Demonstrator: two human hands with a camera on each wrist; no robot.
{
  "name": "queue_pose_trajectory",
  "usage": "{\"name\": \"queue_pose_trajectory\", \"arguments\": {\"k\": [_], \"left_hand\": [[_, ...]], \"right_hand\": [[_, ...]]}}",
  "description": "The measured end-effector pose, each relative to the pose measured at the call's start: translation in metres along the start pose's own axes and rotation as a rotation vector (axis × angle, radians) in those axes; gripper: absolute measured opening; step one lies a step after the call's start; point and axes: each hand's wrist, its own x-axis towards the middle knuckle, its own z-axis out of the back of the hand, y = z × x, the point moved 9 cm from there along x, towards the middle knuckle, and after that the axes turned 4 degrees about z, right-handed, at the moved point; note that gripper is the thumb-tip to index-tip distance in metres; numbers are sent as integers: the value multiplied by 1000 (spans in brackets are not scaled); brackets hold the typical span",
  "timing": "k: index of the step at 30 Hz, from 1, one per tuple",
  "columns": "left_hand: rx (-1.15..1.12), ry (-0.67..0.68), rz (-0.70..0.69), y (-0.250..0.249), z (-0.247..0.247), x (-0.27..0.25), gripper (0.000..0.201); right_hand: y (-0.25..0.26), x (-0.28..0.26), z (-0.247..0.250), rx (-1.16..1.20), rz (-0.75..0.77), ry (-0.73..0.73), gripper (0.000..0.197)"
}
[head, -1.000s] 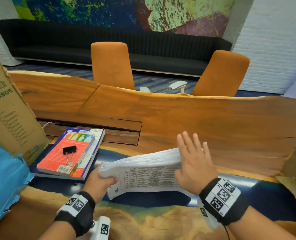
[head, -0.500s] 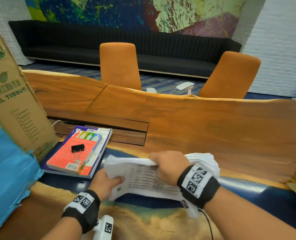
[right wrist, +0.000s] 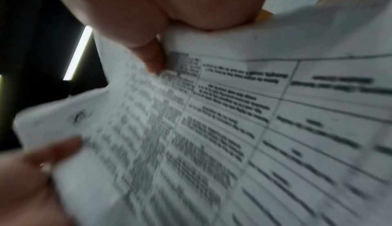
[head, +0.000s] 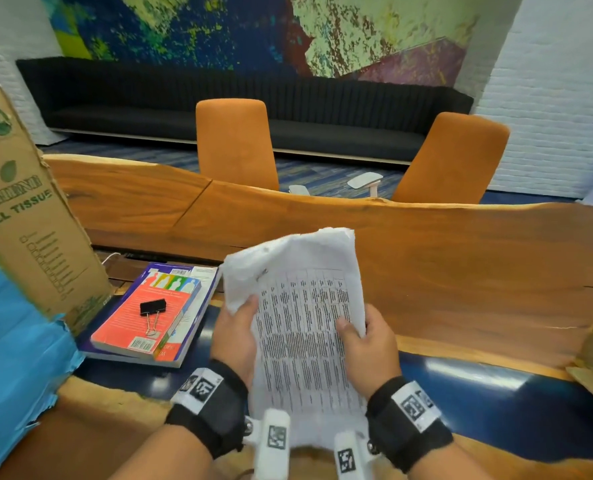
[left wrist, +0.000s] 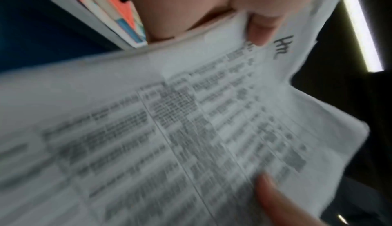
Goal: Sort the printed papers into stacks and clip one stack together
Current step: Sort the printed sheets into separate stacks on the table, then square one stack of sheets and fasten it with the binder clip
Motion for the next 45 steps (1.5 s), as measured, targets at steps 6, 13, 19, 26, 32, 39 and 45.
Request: {"name": "queue_pose_trajectory", "arguments": {"k": [6,13,19,26,32,39,45], "left_hand": [[120,130,-226,-40,-35,-20,55],[153,225,-304,-50,-38,-22,63],[-14,161,-274,-51,-27,-19,55],[96,58,-60,-7,-15,-5,49],[248,5,118,9,-2,9,43],[523,-31,425,103,44,9,17],[1237,41,362,128,66,2,36]], "right_hand": [[25,-8,12,127,120,-134,38],[57,12,32,305,277,-164,23],[71,1,40,339,424,-223,23],[14,-2,22,170,205,-171,38],[-28,5,19,181,-120,-50,23],[-152,-25,1,6,-597,78,20],[-172,-38,-1,-428,-669,200,30]]}}
